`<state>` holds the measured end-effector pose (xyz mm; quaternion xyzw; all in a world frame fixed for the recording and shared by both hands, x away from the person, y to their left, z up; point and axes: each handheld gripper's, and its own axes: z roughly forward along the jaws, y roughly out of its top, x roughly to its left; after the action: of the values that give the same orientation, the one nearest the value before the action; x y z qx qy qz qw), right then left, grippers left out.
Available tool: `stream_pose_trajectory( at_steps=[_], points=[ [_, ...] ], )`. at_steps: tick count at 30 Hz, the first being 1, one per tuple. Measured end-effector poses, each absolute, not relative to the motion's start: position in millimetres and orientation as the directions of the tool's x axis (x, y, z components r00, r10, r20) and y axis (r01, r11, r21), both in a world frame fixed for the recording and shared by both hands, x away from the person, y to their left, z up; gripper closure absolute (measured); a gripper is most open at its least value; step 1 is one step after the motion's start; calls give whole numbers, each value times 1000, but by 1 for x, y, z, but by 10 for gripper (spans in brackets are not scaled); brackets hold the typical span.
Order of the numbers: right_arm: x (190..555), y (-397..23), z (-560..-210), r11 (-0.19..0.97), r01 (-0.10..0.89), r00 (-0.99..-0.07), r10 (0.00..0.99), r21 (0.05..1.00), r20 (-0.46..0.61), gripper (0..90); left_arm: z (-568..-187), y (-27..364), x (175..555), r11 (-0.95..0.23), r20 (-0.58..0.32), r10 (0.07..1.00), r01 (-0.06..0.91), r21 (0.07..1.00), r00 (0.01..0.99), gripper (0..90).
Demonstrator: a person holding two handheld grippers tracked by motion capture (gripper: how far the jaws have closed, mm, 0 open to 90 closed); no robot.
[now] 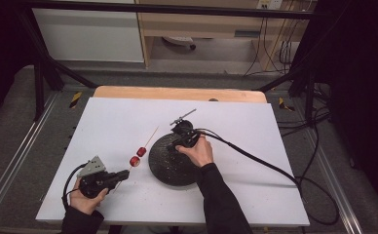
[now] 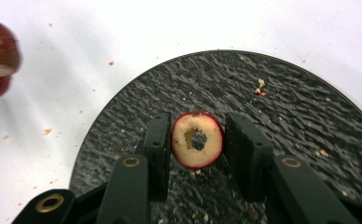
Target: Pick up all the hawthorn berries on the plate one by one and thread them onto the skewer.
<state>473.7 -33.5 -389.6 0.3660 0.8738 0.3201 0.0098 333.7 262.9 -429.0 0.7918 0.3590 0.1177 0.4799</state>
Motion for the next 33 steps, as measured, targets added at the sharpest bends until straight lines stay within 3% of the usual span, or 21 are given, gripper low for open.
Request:
stream_pose_trajectory(
  at_steps=[9, 33],
  points=[
    [457, -59, -390, 445, 642, -712, 648, 625, 271, 629, -429, 259, 333, -287, -154, 677, 452, 845, 719, 886],
    [403, -114, -410, 50, 613, -638, 619, 788, 458, 631, -430, 239, 331, -309, -148, 657, 443, 842, 739, 886]
  ],
)
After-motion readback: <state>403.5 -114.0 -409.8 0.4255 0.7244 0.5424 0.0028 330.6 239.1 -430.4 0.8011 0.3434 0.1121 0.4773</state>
